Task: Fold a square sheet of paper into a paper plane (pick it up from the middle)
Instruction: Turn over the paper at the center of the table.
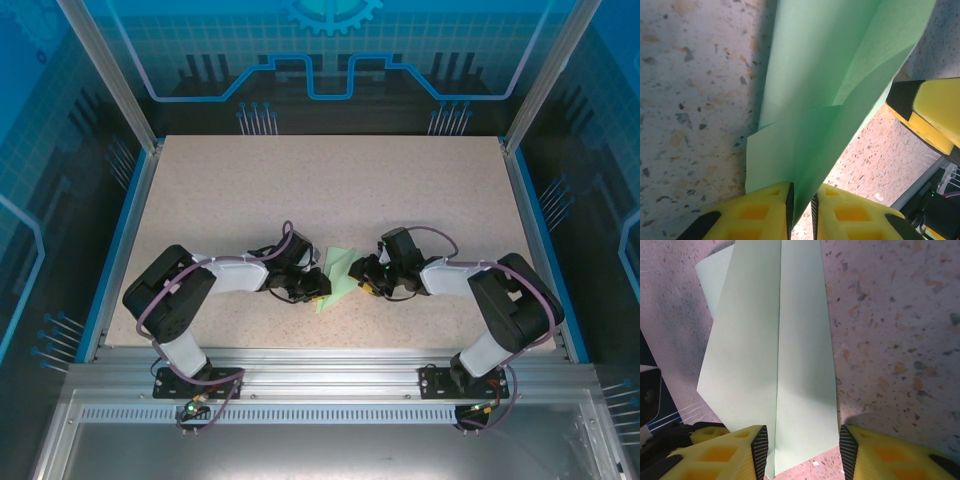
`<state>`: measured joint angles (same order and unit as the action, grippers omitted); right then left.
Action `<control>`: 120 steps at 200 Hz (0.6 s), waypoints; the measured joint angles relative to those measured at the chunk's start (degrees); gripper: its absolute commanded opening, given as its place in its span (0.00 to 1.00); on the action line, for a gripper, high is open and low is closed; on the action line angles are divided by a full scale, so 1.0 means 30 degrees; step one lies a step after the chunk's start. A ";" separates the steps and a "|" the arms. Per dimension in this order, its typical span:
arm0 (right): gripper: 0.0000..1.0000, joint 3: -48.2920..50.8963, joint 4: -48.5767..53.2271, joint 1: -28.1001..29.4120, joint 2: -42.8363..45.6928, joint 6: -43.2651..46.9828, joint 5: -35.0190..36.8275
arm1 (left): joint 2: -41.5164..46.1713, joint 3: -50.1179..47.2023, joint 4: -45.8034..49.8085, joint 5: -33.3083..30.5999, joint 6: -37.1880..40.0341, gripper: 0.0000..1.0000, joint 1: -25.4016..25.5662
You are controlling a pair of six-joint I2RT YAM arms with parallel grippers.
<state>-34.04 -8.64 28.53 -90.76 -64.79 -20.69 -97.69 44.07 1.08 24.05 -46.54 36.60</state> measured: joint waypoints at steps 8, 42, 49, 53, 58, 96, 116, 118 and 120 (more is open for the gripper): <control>0.44 0.0080 -0.0117 0.0000 0.0044 0.0000 0.0029 | 0.0000 0.0000 0.0095 -0.0102 0.0051 0.23 0.0000; 0.44 0.0306 -0.1107 -0.0015 0.0073 0.0007 -0.0291 | 0.0291 0.0029 0.0852 -0.0772 0.0459 0.25 0.0007; 0.44 0.0335 -0.1217 -0.0015 0.0073 0.0007 -0.0342 | 0.0357 0.0044 0.1027 -0.0911 0.0546 0.25 0.0007; 0.44 0.0350 -0.1275 -0.0015 0.0073 0.0007 -0.0393 | 0.0372 0.0044 0.1071 -0.0954 0.0561 0.25 0.0007; 0.44 0.0357 -0.1333 -0.0015 0.0073 0.0007 -0.0423 | 0.0379 0.0044 0.1144 -0.1005 0.0619 0.26 0.0007; 0.45 0.0357 -0.1647 -0.0022 0.0073 0.0007 -0.0495 | 0.0481 0.0240 0.1676 -0.1319 0.0991 0.26 0.0022; 0.46 0.0357 -0.1668 -0.0029 0.0073 0.0051 -0.0568 | 0.0561 0.0299 0.1945 -0.1625 0.1071 0.25 0.0015; 0.46 0.0357 -0.1668 -0.0029 0.0073 0.0080 -0.0576 | 0.0568 0.0299 0.1974 -0.1639 0.1078 0.25 0.0015; 0.46 0.0357 -0.1668 -0.0029 0.0073 0.0095 -0.0583 | 0.0576 0.0299 0.1989 -0.1654 0.1071 0.25 0.0015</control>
<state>-32.97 -13.65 28.45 -90.54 -64.51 -22.44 -95.96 44.97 7.05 19.09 -43.33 36.64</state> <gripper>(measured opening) 0.453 0.250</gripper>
